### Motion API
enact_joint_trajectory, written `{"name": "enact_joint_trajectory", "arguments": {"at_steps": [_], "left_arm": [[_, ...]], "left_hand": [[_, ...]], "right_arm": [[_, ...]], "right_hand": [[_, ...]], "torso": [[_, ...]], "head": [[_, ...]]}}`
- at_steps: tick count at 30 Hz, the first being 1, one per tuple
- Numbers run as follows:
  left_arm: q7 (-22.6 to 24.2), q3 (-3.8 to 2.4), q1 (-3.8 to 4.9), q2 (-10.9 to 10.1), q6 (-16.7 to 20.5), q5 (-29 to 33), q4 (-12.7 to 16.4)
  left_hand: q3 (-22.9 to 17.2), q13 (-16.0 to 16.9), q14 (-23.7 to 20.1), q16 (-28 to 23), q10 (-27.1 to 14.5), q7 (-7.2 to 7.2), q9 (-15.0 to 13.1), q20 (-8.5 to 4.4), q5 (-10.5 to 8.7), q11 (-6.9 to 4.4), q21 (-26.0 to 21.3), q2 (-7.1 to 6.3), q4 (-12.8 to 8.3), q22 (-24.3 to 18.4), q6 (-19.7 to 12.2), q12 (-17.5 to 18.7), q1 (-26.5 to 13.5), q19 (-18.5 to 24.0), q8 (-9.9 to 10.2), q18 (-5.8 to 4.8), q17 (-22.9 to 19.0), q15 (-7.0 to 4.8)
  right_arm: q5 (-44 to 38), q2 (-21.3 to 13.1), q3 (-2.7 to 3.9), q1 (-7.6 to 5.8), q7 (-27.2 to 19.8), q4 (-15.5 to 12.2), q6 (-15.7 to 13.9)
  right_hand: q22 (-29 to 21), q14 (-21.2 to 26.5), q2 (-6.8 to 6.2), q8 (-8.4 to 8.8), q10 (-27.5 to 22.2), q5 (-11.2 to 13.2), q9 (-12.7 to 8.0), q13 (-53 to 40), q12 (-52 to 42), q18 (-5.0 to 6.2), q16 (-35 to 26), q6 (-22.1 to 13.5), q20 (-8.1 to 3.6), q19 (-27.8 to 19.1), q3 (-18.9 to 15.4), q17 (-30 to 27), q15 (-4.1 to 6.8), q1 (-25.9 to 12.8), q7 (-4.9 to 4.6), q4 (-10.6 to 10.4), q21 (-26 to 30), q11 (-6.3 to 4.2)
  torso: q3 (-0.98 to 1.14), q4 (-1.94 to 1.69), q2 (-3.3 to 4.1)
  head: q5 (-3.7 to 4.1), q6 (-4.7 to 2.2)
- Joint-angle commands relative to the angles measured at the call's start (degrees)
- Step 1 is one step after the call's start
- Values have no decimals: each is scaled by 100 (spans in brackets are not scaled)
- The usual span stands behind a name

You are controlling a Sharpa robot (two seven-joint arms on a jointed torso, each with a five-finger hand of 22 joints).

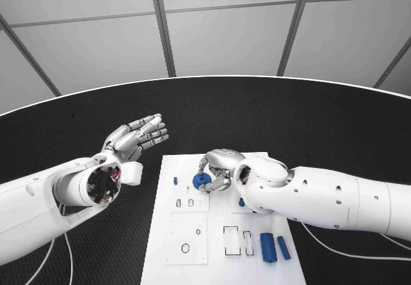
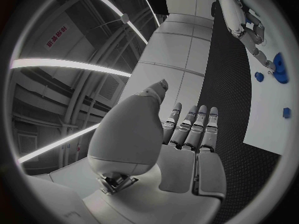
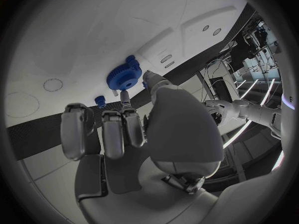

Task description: Assemble the parts on the task board

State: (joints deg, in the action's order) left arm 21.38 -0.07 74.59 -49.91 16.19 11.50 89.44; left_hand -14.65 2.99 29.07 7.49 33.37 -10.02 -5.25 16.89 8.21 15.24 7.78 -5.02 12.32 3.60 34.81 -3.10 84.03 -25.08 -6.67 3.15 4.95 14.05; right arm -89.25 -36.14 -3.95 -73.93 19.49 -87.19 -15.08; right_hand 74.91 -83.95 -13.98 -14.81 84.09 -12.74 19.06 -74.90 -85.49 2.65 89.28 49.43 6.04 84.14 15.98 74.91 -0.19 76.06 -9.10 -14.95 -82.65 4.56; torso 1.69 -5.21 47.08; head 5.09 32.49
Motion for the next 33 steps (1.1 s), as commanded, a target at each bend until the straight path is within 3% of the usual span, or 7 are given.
{"name": "enact_joint_trajectory", "arguments": {"at_steps": [1, 9, 21, 33], "left_arm": [[-4, 0, 0, -4, -1, 0, 1], [-17, 0, 0, -5, -9, 0, -3], [-29, 0, 0, -4, -23, 0, -6], [-42, 0, 0, -12, -35, 0, 2]], "left_hand": [[-30, -9, -53, -23, -40, -699, 7, -5, -37, -8, -26, 9, -9, -6, -38, 20, 13, 34, 34, 50, -9, -4], [-30, -9, -53, -23, -40, -699, 7, -5, -37, -8, -26, 9, -9, -6, -38, 20, 13, 34, 34, 50, -9, -4], [-30, -9, -53, -23, -40, -699, 7, -5, -37, -8, -26, 9, -9, -6, -38, 20, 13, 34, 34, 50, -9, -4], [-37, -9, -57, -27, -46, -699, 8, -5, -38, -7, -30, 6, -16, -10, -37, 20, 2, 41, 38, 50, -11, -3]], "right_arm": [[0, 3, -3, 1, 7, 27, -22], [0, 5, -5, 1, 1, 44, -56], [0, 20, -5, 1, -7, 72, -98], [-147, 71, -5, 1, 29, 111, 113]], "right_hand": [[741, -563, 14, 25, 209, -22, -11, -1060, 6, -30, 17, -9, 2, 107, -35, 1312, 5, 8, -5, 5, 17, -22], [749, -565, 46, 26, 215, -61, -12, -1067, -2, -33, 19, -2, 3, 112, -42, 1319, 5, 75, -4, 21, 12, -23], [759, -566, 83, 27, 219, -87, -14, -1073, -9, -35, 20, 7, 2, 118, -18, 1322, 6, 164, -4, 54, 6, -24], [771, -567, 90, 27, 216, -98, -16, -1070, -7, -38, 22, 19, 2, 125, 8, 1329, 7, 241, -4, 96, -3, -25]], "torso": [[3, 2, -8], [8, 12, -7], [-3, 7, -5], [-2, 2, -2]], "head": [[-6, 13], [-7, 22], [-3, 29], [-3, 53]]}}
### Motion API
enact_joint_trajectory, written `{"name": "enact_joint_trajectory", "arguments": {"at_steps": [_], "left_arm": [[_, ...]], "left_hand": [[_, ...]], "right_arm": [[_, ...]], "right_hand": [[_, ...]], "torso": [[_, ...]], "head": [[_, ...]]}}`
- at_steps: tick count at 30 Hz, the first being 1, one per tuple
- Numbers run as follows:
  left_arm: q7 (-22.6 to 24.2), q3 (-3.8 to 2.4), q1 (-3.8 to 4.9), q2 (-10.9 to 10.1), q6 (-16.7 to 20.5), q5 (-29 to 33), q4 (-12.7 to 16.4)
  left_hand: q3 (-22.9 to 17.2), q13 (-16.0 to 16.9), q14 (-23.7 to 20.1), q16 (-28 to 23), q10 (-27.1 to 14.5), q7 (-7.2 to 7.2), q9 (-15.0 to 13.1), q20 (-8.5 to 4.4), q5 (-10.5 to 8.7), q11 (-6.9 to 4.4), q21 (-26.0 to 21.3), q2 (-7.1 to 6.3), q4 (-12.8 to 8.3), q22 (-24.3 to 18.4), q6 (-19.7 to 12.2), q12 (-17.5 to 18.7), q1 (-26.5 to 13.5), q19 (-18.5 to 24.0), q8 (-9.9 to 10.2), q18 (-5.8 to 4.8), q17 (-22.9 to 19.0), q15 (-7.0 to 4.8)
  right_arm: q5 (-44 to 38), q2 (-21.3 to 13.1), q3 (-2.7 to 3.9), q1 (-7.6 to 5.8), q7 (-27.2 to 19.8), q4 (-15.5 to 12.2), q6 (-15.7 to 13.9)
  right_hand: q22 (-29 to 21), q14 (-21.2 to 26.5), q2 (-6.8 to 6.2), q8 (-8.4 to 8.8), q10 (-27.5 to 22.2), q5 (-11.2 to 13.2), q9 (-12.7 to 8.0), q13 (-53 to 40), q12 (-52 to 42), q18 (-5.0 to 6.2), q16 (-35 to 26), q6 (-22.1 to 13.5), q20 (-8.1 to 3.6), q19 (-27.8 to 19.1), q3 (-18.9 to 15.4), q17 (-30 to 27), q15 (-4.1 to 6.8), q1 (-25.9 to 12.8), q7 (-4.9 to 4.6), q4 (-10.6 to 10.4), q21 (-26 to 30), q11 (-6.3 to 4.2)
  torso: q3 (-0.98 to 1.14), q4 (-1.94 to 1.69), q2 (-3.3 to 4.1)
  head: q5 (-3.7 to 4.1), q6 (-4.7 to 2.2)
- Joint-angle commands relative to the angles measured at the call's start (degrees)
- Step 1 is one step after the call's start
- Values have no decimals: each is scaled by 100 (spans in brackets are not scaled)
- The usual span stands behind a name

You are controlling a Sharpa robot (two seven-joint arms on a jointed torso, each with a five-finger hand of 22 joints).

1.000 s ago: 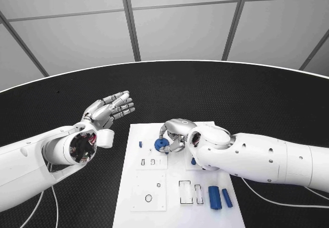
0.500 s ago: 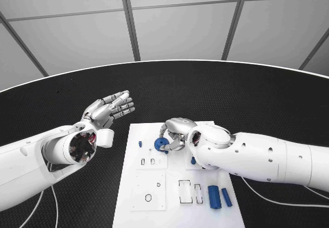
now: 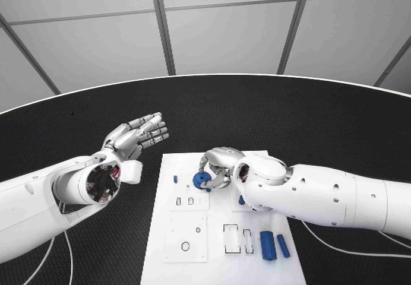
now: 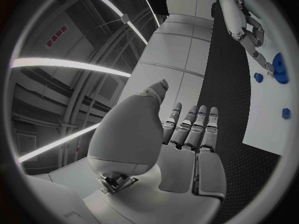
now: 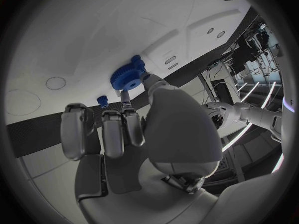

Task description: Assemble the parts on the task board

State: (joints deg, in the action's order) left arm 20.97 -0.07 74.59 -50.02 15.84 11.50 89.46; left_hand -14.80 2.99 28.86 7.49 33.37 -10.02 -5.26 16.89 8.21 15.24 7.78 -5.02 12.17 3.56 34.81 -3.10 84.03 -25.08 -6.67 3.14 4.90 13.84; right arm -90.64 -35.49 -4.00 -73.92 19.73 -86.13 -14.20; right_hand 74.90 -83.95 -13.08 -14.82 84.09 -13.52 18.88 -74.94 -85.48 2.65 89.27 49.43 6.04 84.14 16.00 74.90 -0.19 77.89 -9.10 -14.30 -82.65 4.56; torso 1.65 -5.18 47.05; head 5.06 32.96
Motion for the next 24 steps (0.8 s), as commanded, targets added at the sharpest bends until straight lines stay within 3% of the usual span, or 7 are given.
{"name": "enact_joint_trajectory", "arguments": {"at_steps": [1, 15, 24], "left_arm": [[-2, 0, 0, -2, -2, 0, 1], [-16, 0, 0, -7, -13, 0, 3], [-22, 0, 0, -12, -14, 0, 1]], "left_hand": [[-23, -8, -36, -27, -47, -699, 9, -5, -38, -7, -30, 6, -1, -6, -37, 20, 2, 41, 38, 50, -6, 18], [-23, -8, -36, -27, -47, -699, 9, -5, -38, -7, -30, 6, -1, -6, -37, 20, 2, 41, 38, 50, -6, 18], [-29, -8, -33, -28, -50, -699, 10, -5, -38, -7, -33, 4, -7, -9, -38, 19, -5, 50, 41, 50, -6, 18]], "right_arm": [[-13, 9, 0, 0, 12, 9, 44], [-26, 37, 0, 0, 22, 46, 71], [-26, 29, 0, 1, -70, 28, -56]], "right_hand": [[771, -568, -1, 27, 217, -20, 2, -1068, -9, -38, 24, 20, 2, 125, 7, 1334, 7, 64, -4, 35, -3, -25], [781, -569, 34, 29, 223, -100, -3, -1077, -18, -40, 26, 46, 0, 130, 93, 1340, 7, 175, -7, 101, -7, -26], [830, -574, 142, -48, 308, -122, 4, -1169, -116, -52, 32, 326, -27, 160, 427, 1360, 46, 229, 54, 172, -46, -77]], "torso": [[2, 0, -2], [9, 6, -4], [2, 4, -9]], "head": [[-1, 16], [-2, 32], [3, 37]]}}
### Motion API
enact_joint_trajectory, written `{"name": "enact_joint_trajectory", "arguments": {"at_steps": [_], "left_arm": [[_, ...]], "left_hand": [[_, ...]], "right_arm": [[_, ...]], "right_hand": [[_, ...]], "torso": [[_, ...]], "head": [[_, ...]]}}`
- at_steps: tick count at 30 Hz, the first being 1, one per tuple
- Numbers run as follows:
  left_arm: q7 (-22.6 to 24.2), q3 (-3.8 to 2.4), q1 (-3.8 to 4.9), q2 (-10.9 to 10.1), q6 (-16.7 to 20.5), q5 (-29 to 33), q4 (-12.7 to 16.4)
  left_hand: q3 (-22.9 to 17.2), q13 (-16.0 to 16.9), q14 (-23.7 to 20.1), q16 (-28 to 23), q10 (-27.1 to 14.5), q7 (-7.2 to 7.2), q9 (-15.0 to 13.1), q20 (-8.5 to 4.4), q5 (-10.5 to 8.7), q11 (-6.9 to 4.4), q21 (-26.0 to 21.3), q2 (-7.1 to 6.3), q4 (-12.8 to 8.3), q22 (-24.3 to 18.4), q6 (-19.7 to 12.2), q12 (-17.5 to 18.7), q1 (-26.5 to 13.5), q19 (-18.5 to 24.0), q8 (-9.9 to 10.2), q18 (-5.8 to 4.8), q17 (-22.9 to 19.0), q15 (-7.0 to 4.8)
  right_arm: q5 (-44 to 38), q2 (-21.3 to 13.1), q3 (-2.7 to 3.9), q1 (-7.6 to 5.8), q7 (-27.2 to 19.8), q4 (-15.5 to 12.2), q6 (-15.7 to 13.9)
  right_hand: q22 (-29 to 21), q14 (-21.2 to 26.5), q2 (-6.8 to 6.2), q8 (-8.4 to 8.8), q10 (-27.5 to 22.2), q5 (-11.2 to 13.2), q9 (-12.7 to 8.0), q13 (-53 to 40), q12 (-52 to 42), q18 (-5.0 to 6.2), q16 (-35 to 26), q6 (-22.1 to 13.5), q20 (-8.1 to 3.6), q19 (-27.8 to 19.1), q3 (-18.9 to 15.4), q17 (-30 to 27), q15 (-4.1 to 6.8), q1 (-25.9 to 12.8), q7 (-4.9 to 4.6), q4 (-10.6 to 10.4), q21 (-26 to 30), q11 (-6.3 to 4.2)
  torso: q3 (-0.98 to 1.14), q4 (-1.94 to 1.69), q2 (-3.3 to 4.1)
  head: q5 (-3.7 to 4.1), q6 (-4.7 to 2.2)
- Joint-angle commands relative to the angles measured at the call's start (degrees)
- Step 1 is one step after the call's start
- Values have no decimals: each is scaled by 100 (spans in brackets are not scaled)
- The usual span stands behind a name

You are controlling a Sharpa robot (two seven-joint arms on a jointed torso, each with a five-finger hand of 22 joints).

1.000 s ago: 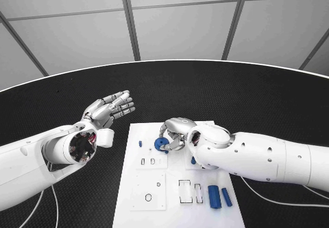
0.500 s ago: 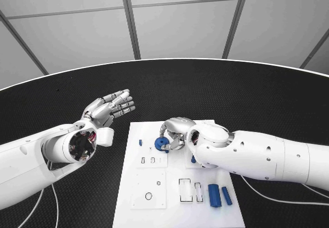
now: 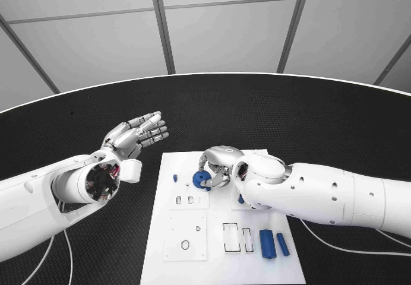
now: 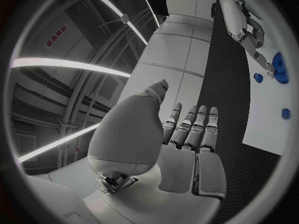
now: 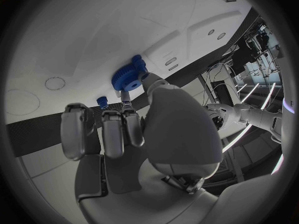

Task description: Assemble the parts on the task board

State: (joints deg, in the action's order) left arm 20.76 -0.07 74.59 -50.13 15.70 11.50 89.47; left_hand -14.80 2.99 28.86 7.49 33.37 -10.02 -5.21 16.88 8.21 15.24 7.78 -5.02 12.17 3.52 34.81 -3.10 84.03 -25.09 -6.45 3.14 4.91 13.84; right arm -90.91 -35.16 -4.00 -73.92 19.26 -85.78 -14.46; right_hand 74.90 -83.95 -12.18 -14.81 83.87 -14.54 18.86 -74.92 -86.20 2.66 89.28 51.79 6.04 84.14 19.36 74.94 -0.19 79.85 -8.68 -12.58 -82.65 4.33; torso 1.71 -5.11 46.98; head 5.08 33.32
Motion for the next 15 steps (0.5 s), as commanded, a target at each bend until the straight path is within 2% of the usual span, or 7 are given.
{"name": "enact_joint_trajectory", "arguments": {"at_steps": [1, 7, 15], "left_arm": [[-1, 0, 0, -1, 1, 0, -1], [-2, 0, 0, -2, -3, 0, -3], [-6, 0, 0, -4, -5, 0, -4]], "left_hand": [[-29, -8, -34, -28, -50, -699, 5, -4, -38, -7, -34, 4, -7, -5, -38, 19, -5, 50, 20, 50, -7, 18], [-29, -8, -34, -28, -50, -699, 5, -4, -38, -7, -34, 4, -7, -5, -38, 19, -5, 50, 20, 50, -7, 18], [-29, -8, -34, -28, -50, -699, 5, -4, -38, -7, -34, 4, -7, -5, -38, 19, -5, 50, 20, 50, -7, 18]], "right_arm": [[0, -5, 0, 0, -28, -8, -38], [0, -30, 0, 1, -108, -46, -223], [0, -58, 0, 2, -178, -111, -426]], "right_hand": [[835, -574, 63, -60, 342, -28, 8, -1184, -57, -53, 32, 128, -34, 163, 132, 1356, 55, 33, 25, 6, -50, -66], [870, -579, 54, -100, 394, -75, 13, -1240, -115, -63, 39, 282, -73, 185, 300, 1381, 98, -17, 78, 36, -80, -113], [890, -581, 49, -110, 409, -79, 13, -1256, -131, -68, 41, 333, -90, 197, 364, 1391, 114, -68, 96, 39, -98, -131]], "torso": [[-5, -3, -2], [-2, 1, -4], [-2, -4, -1]], "head": [[0, 1], [-2, -3], [-1, -14]]}}
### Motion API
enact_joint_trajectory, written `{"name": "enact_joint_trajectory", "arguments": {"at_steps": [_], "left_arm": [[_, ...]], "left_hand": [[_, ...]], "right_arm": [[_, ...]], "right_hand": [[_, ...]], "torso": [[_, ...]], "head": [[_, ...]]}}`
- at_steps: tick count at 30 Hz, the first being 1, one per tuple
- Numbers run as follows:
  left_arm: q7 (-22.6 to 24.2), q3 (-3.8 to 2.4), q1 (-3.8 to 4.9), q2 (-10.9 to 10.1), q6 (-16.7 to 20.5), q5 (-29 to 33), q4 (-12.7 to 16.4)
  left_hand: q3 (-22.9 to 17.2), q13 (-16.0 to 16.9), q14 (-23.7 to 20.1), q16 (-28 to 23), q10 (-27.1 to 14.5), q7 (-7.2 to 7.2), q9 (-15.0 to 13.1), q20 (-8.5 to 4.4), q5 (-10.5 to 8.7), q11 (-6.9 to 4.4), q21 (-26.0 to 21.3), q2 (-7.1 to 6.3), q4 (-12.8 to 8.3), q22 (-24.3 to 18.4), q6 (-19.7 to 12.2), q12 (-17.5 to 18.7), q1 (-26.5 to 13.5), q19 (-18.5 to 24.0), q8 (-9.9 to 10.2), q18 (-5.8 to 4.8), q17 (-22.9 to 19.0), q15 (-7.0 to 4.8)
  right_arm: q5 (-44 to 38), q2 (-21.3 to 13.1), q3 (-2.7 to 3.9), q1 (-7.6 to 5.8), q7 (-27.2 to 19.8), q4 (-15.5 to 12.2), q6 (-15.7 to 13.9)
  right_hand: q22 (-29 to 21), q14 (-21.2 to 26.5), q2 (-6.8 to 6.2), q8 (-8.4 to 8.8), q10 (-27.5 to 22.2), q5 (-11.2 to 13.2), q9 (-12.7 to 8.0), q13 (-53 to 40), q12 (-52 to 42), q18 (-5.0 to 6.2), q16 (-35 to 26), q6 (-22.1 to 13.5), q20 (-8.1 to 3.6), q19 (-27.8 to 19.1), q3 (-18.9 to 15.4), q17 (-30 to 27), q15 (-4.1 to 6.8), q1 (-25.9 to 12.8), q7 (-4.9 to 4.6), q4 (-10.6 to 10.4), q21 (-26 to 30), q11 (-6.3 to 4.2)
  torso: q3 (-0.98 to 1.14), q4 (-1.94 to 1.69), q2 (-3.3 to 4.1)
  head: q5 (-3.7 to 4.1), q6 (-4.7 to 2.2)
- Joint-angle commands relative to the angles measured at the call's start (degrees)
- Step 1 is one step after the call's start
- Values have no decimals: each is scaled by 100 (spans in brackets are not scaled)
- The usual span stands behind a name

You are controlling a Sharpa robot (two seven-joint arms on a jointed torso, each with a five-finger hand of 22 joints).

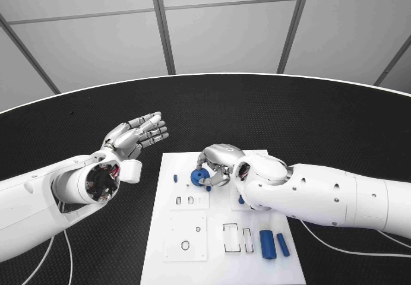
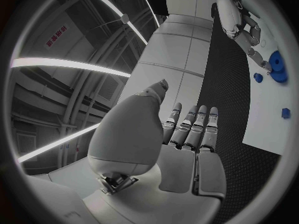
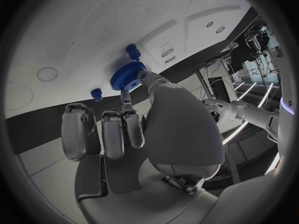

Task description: Assemble the parts on the task board

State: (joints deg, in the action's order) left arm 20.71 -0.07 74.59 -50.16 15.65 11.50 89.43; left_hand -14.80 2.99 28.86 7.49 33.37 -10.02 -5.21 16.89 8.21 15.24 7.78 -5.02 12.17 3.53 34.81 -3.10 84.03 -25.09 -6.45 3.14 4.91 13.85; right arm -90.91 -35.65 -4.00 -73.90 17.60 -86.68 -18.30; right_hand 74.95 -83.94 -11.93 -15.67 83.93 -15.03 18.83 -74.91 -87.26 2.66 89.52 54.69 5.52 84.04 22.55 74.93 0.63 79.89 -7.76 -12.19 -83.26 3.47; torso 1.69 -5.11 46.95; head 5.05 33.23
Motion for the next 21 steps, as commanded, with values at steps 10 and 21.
{"name": "enact_joint_trajectory", "arguments": {"at_steps": [10, 21], "left_arm": [[-3, 0, 0, -4, -2, 0, -8], [-5, 0, 0, 8, -8, 0, -21]], "left_hand": [[-35, -10, -33, -30, -70, -700, 8, -4, -39, -6, -36, 2, -12, -9, -46, 20, -15, 54, 25, 50, -8, 18], [-36, -11, -35, -31, -84, -700, 11, -4, -39, -6, -36, 1, -13, -9, -63, 22, -17, 55, 29, 50, -8, 18]], "right_arm": [[-2, -90, 4, 1, -54, -146, -256], [-275, -131, 10, 0, -40, -142, -403]], "right_hand": [[900, -584, 20, -20, 404, -50, 14, -1256, -25, -73, 20, 49, -44, 217, 75, 1402, 38, -96, 8, 2, -52, -50], [924, -586, 4, -13, 409, -82, 10, -1262, -30, -80, 22, 56, -52, 232, 117, 1412, 46, -110, 15, 20, -75, -57]], "torso": [[6, 6, -2], [3, 6, 0]], "head": [[-5, -5], [12, -19]]}}
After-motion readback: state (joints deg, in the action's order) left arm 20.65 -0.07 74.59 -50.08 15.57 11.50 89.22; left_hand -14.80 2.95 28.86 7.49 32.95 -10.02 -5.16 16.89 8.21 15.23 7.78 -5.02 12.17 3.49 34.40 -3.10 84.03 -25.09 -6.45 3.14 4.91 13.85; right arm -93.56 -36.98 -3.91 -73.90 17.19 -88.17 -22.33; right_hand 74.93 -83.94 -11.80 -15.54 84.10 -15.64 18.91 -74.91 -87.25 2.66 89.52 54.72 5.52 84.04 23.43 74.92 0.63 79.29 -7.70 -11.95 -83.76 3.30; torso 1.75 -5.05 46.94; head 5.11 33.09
